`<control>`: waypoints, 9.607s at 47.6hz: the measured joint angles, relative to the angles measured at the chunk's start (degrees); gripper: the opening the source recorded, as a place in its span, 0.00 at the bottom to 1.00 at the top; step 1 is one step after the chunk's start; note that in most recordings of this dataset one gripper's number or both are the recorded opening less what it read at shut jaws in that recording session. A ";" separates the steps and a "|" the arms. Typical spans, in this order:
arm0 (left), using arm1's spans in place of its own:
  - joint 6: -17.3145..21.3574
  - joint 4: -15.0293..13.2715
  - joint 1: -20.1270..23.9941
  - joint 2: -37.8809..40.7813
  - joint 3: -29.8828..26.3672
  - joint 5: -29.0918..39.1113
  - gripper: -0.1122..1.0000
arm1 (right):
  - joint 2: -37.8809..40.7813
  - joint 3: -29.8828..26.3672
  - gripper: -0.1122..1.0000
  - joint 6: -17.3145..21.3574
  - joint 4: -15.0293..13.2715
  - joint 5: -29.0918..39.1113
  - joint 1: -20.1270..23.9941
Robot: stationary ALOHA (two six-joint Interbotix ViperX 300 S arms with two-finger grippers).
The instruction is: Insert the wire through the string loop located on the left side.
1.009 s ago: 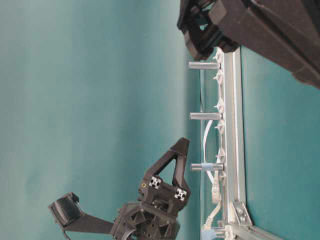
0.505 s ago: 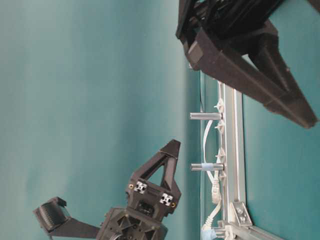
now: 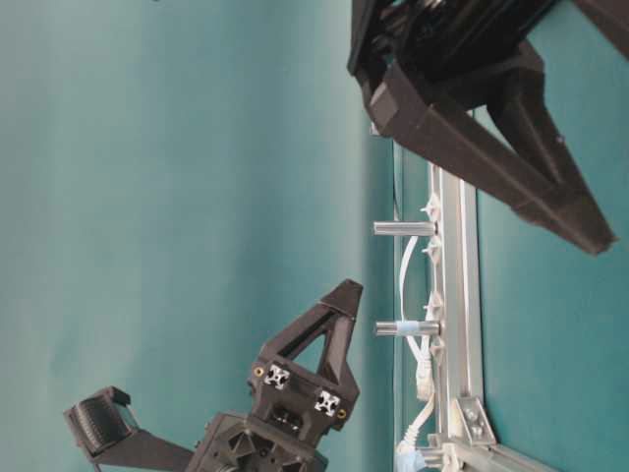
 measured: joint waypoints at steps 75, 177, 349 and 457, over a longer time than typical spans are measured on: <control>0.18 0.18 -0.09 -0.09 2.11 1.32 0.82 | 10.81 -8.26 0.84 -16.00 36.30 2.20 11.87; 0.00 0.26 -2.20 -8.61 9.14 4.04 0.82 | 12.04 -9.67 0.20 -16.08 36.30 12.04 13.36; 0.00 0.18 -5.54 -18.90 14.77 11.34 0.82 | -1.67 -5.27 0.20 -23.03 30.41 20.74 -2.72; -2.46 0.26 -22.94 -26.72 18.02 27.77 0.82 | -1.67 -6.15 0.20 -23.03 30.15 19.69 -2.72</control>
